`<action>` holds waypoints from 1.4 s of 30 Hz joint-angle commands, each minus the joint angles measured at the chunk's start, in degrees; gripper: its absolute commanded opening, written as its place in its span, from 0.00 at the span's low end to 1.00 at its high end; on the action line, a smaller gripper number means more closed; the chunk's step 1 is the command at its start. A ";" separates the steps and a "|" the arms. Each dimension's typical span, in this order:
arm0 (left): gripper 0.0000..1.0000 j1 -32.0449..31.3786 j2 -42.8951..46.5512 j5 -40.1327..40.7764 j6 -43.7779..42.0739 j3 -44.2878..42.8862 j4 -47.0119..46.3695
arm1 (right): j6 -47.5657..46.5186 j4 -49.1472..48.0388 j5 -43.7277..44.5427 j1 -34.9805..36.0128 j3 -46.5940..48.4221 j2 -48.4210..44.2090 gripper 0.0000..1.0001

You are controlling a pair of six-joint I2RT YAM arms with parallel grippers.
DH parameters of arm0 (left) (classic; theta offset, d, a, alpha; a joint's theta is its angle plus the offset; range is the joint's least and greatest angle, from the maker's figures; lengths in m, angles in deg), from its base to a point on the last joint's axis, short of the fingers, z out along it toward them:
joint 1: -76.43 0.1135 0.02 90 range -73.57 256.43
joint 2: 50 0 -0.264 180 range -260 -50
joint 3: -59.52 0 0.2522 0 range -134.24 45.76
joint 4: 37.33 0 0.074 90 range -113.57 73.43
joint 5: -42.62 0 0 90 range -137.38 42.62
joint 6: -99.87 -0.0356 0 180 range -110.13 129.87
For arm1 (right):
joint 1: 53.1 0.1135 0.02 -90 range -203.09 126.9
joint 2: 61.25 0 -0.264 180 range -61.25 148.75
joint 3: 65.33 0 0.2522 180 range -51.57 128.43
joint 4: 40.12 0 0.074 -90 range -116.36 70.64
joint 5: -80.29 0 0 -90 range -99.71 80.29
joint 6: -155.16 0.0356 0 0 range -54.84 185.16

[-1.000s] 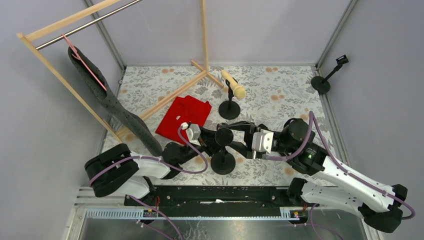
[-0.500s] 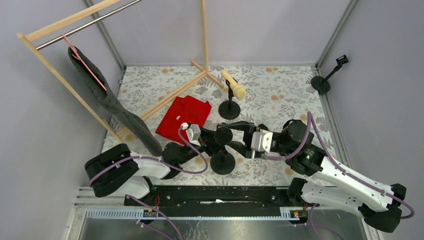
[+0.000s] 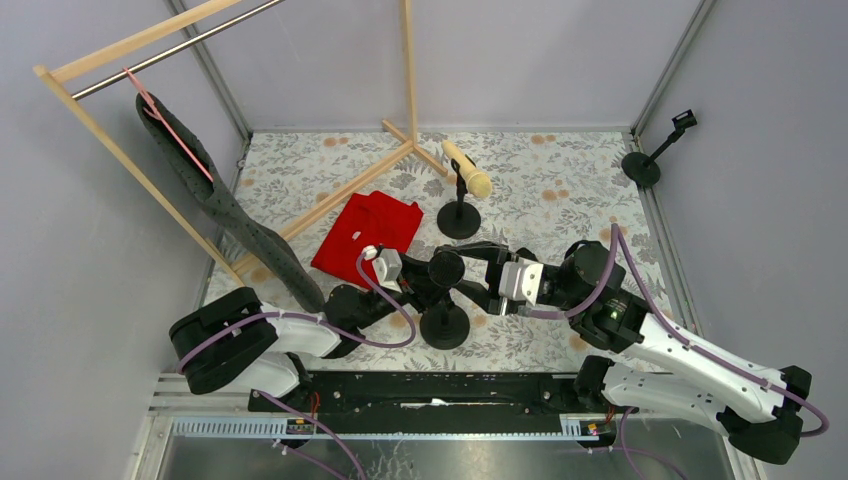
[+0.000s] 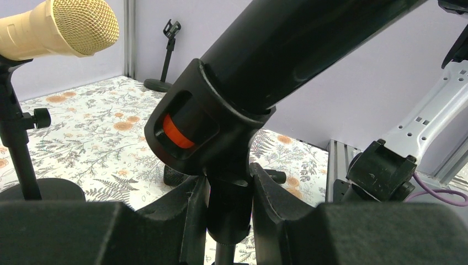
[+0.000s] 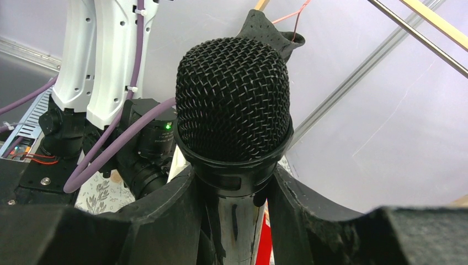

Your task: Attach the microphones to the stand

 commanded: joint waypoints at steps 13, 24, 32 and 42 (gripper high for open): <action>0.00 -1.58 1.74 -8.36 0.52 0.19 -7.51 | 1.89 31.04 12.16 -1.40 -9.09 8.33 0.00; 0.00 -1.56 1.09 -8.85 0.60 -0.53 -7.51 | 1.76 31.21 12.72 -1.40 -9.42 9.03 0.00; 0.00 -1.61 1.28 -9.01 0.60 -0.31 -7.51 | 1.59 31.76 13.71 -1.42 -9.62 10.28 0.00; 0.00 -1.57 1.70 -8.75 0.60 0.15 -7.51 | 1.59 32.30 14.82 -1.40 -10.18 10.75 0.00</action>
